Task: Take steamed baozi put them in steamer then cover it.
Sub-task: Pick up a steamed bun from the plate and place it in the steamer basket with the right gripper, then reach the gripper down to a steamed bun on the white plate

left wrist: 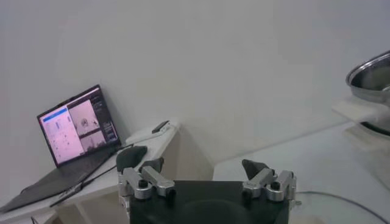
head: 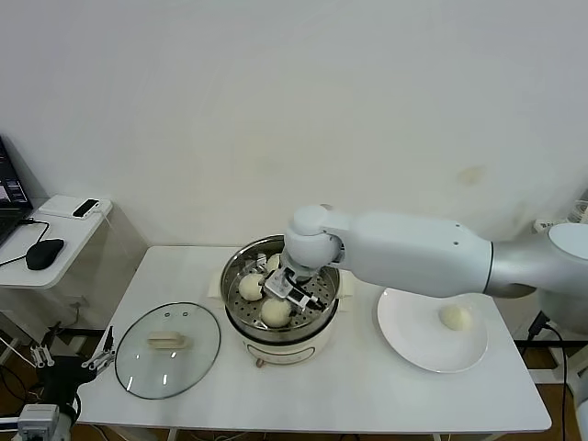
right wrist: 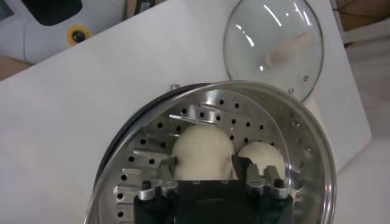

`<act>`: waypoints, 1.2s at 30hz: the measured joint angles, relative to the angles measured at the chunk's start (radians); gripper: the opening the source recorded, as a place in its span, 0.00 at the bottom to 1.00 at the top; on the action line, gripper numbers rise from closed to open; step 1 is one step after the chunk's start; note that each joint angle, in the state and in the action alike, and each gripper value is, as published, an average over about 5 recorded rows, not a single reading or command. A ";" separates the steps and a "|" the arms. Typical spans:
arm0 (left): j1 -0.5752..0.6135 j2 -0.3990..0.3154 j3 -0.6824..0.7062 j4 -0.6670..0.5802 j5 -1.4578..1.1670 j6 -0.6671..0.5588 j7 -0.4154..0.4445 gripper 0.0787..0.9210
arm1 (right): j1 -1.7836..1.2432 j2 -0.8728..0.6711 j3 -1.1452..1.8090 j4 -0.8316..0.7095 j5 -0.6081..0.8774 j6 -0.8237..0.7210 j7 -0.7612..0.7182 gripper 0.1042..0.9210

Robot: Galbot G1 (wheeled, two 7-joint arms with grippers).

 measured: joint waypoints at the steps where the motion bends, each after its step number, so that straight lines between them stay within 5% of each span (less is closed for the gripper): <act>1: -0.001 0.001 0.000 0.000 0.000 0.000 0.000 0.88 | 0.004 -0.006 0.005 0.001 0.003 0.000 -0.005 0.86; 22: -0.029 0.035 0.031 0.020 -0.002 -0.011 -0.003 0.88 | 0.015 -0.355 0.152 0.016 0.081 -0.256 0.001 0.88; 36: -0.039 0.059 0.041 0.024 -0.002 -0.005 -0.002 0.88 | -0.362 -0.627 0.466 -0.029 -0.076 -0.168 -0.045 0.88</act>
